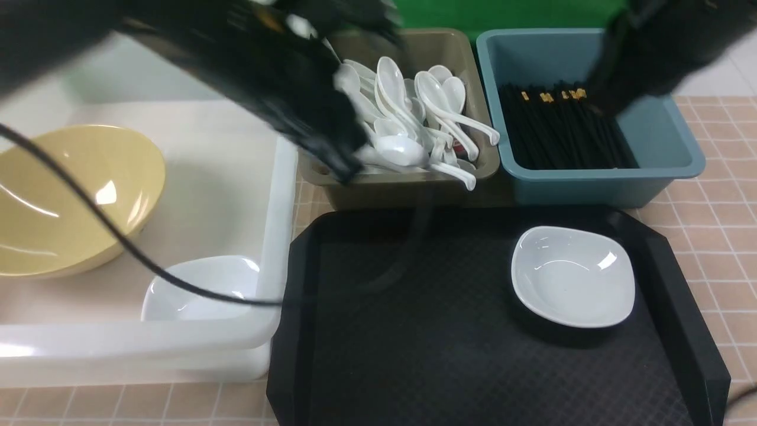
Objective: On brown table put chopsticks spoon bowls plates into blue grey white boxes.
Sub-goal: 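Grasp the small white bowl on the black tray by its rim with the left gripper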
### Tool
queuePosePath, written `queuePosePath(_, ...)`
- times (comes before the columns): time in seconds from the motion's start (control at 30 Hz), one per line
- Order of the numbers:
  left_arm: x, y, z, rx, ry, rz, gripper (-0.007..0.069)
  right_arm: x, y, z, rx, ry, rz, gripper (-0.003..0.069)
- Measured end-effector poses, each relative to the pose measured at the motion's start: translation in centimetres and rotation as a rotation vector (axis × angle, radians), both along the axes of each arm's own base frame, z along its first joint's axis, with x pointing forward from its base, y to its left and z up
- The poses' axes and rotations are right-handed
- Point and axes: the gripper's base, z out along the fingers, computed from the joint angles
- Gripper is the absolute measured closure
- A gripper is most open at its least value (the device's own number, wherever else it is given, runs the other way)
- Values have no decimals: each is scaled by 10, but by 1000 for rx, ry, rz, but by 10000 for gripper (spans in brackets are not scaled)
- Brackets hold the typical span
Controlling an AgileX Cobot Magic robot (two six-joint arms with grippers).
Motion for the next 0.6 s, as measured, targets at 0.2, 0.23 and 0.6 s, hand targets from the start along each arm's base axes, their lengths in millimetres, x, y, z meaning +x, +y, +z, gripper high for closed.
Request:
queuePosePath(0.2,0,-71,-44,-24,160,71,615,-47,-29,-8,56,-27,-57,610)
queuePosePath(0.23,2,-81,-50,-23,187,72,608,-53,-32,-10,61,-26,-61,610)
queuePosePath(0.6,29,-137,-113,-63,365,84,251,-85,-49,-35,56,7,-79,610)
